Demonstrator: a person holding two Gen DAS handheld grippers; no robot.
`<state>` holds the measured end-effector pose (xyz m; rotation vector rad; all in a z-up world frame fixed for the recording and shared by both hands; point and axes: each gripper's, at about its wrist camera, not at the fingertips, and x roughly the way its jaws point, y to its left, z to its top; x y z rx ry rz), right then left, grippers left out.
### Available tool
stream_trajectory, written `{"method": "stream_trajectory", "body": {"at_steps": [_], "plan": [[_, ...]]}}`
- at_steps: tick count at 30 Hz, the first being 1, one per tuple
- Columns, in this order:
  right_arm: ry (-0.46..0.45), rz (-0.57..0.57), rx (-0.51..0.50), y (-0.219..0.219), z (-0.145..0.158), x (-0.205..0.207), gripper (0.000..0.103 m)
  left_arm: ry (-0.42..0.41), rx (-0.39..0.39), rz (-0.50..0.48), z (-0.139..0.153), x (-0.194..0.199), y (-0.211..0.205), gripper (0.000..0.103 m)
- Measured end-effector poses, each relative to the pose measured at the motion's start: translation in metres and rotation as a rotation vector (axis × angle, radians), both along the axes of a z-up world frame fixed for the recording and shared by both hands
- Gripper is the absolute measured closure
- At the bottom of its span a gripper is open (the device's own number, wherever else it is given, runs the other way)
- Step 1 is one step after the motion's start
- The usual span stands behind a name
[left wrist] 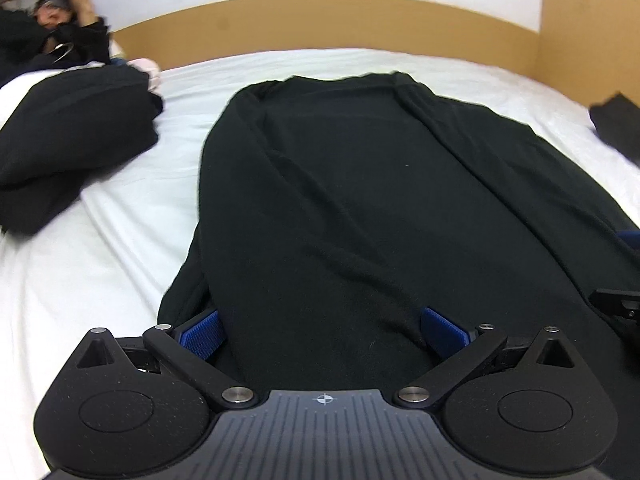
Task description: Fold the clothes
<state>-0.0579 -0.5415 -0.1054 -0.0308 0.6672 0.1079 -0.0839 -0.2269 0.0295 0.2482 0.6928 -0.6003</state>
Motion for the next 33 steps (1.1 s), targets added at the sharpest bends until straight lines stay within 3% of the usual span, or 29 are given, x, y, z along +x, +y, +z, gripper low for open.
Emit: {"method": "stream_trajectory", "body": {"at_steps": [4,8,33], "plan": [[0.002,0.000,0.002,0.001,0.008,-0.006,0.000,-0.037,-0.024,0.005,-0.011,-0.010,-0.001,0.000],[0.003,0.000,0.001,0.005,0.009,-0.004,0.000,-0.018,-0.049,0.003,-0.010,-0.008,0.004,0.001],[0.004,0.004,0.001,-0.003,0.016,-0.007,0.000,-0.030,-0.050,0.020,-0.012,-0.013,0.002,0.000]]}}
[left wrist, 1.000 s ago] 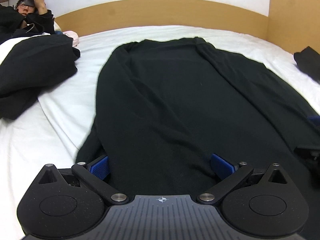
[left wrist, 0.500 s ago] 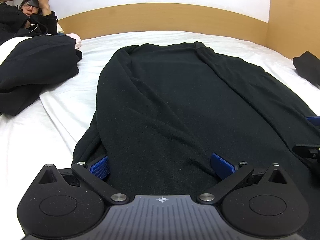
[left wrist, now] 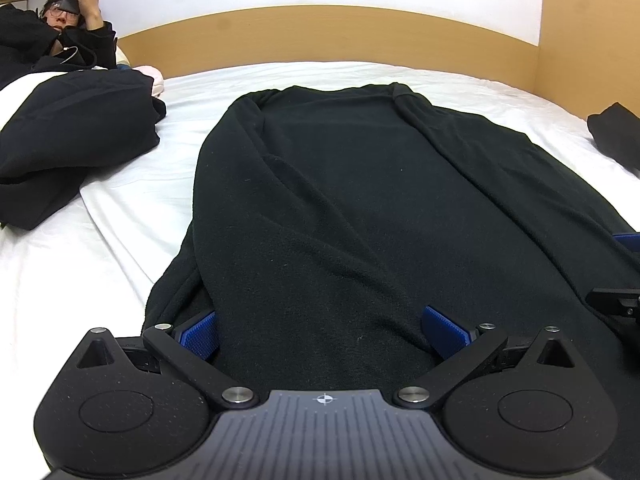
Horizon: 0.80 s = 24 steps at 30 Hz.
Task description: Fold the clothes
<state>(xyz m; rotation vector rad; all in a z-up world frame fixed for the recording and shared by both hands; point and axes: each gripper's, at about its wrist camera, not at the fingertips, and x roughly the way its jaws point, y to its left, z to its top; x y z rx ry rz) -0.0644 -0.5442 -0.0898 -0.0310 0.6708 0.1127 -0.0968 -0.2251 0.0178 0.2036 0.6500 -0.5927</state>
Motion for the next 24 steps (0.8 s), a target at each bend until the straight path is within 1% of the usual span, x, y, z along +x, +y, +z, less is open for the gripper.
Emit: {"method": "stream_trajectory", "body": {"at_steps": [24], "plan": [[0.000,-0.001,0.001,0.0005,-0.0002,-0.0002,0.000,-0.004,0.000,0.003,-0.0001,0.0001,-0.0015,0.000]]}}
